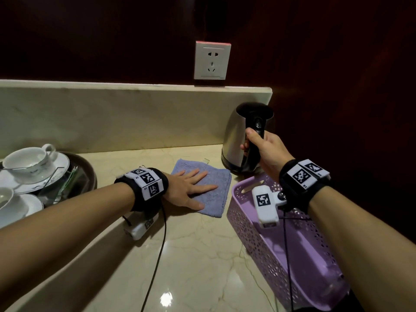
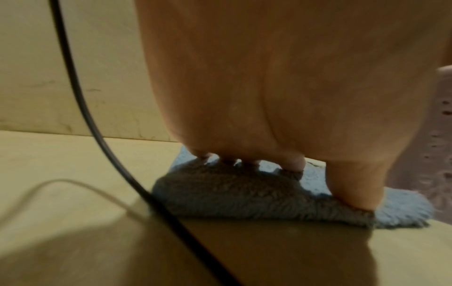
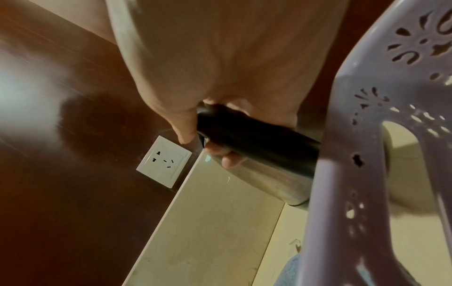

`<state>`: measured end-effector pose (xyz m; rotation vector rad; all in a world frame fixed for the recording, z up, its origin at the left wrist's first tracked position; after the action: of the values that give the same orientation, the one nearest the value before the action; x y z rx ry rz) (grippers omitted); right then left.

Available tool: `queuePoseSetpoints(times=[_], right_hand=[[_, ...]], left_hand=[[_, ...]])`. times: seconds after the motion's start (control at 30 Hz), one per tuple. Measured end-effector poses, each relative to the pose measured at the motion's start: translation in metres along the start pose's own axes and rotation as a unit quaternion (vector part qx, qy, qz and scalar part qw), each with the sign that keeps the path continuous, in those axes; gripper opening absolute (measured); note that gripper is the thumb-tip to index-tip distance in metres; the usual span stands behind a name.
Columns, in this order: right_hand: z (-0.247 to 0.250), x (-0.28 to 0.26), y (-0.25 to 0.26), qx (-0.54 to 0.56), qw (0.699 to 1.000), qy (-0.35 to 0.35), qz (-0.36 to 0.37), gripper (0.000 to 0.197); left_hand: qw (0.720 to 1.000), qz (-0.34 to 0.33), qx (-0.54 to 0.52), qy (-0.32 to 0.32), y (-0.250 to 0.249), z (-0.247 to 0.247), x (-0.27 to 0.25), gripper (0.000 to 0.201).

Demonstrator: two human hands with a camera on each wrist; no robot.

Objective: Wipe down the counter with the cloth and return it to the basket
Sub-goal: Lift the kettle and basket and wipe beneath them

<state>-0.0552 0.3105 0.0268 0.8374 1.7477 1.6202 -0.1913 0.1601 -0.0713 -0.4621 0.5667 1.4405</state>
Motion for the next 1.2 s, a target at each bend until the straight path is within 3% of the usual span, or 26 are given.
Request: queuePoseSetpoints(times=[0.37,0.57,0.73,0.9,0.97,1.07,1.2], right_hand=[[0.011,0.0,-0.01,0.025,0.999,0.001,-0.048,0.018],[0.009,-0.002,-0.005,-0.037,0.996,-0.01,-0.086,0.022],[0.013,-0.002,0.0,-0.171,0.98,-0.07,-0.069,0.046],[0.021,-0.021,0.025,-0.212,0.962,-0.158,-0.065,0.059],[0.024,-0.032,0.035,-0.225,0.958,-0.171,-0.057,0.053],[0.024,-0.054,0.048,-0.241,0.958,-0.152,-0.032,0.027],[0.019,-0.092,0.05,-0.284,0.953,-0.101,-0.037,0.031]], left_hand=[[0.997,0.074,-0.005,-0.022,0.011,-0.016,-0.012,0.071],[0.996,0.082,-0.006,-0.017,0.01,-0.012,-0.012,0.072],[0.995,0.094,-0.006,-0.014,0.009,-0.014,-0.009,0.072],[0.994,0.105,-0.008,-0.01,0.008,-0.013,-0.012,0.071],[0.994,0.107,-0.008,-0.013,0.006,-0.012,-0.013,0.071],[0.993,0.121,0.007,-0.013,0.001,-0.011,-0.016,0.069],[0.988,0.151,0.01,-0.007,-0.012,-0.014,-0.023,0.066]])
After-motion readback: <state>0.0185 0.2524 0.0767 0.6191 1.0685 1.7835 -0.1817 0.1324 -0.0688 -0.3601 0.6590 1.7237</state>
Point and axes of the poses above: each hand's wrist, its own x-axis towards the middle knuckle, its own z-axis out of the back of the hand, y = z × x, the point moved 6 cm from there along x, towards the middle knuckle, and after that the axes turned 9 degrees about x, right-handed, at the moved point
